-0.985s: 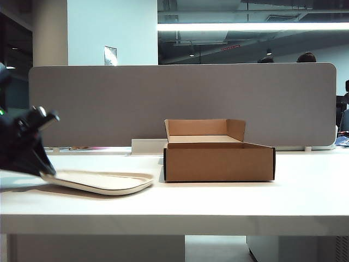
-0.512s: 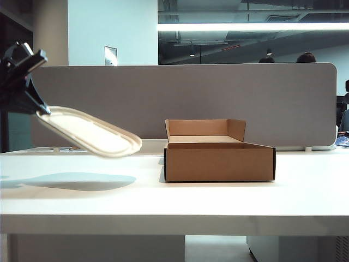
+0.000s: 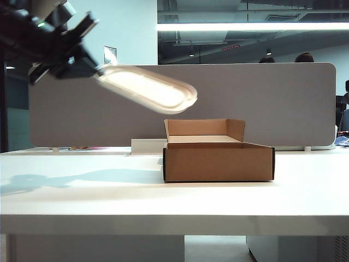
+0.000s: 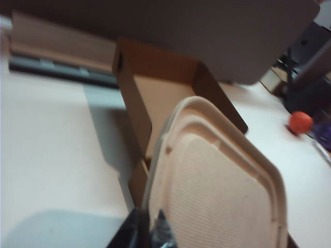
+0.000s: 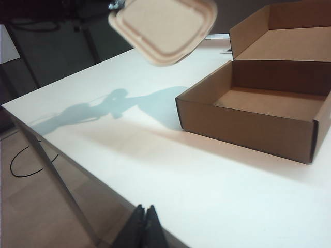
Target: Pick up the lid and place it into the paper box.
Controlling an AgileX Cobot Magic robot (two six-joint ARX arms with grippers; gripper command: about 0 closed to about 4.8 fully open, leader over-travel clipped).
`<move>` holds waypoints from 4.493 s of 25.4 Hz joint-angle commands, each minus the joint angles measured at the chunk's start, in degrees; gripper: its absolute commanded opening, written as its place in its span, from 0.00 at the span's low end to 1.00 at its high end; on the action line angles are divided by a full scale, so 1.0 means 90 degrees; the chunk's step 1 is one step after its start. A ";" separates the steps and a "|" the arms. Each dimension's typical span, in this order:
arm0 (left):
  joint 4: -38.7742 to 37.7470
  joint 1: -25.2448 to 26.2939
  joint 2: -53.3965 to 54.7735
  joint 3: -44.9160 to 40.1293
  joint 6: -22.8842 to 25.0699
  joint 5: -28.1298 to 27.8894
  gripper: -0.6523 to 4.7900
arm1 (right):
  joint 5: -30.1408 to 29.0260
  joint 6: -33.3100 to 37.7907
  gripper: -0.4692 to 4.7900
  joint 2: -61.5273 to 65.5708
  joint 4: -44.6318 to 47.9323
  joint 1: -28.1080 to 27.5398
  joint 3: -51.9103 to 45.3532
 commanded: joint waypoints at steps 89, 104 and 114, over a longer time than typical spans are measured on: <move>-0.1370 -0.0775 -0.4605 -0.3308 0.1605 -0.3514 0.11 | 0.4129 -0.1073 0.08 -0.0012 0.0044 -0.0005 -0.0036; -0.0923 0.0049 -0.7611 -0.5559 0.1681 -0.2484 0.11 | 0.4116 -0.1071 0.08 -0.0012 0.0044 -0.0005 -0.0036; -0.1836 0.0971 -0.9241 -0.5654 0.1693 -0.1673 0.11 | 0.4116 -0.1071 0.08 -0.0012 0.0044 -0.0005 -0.0036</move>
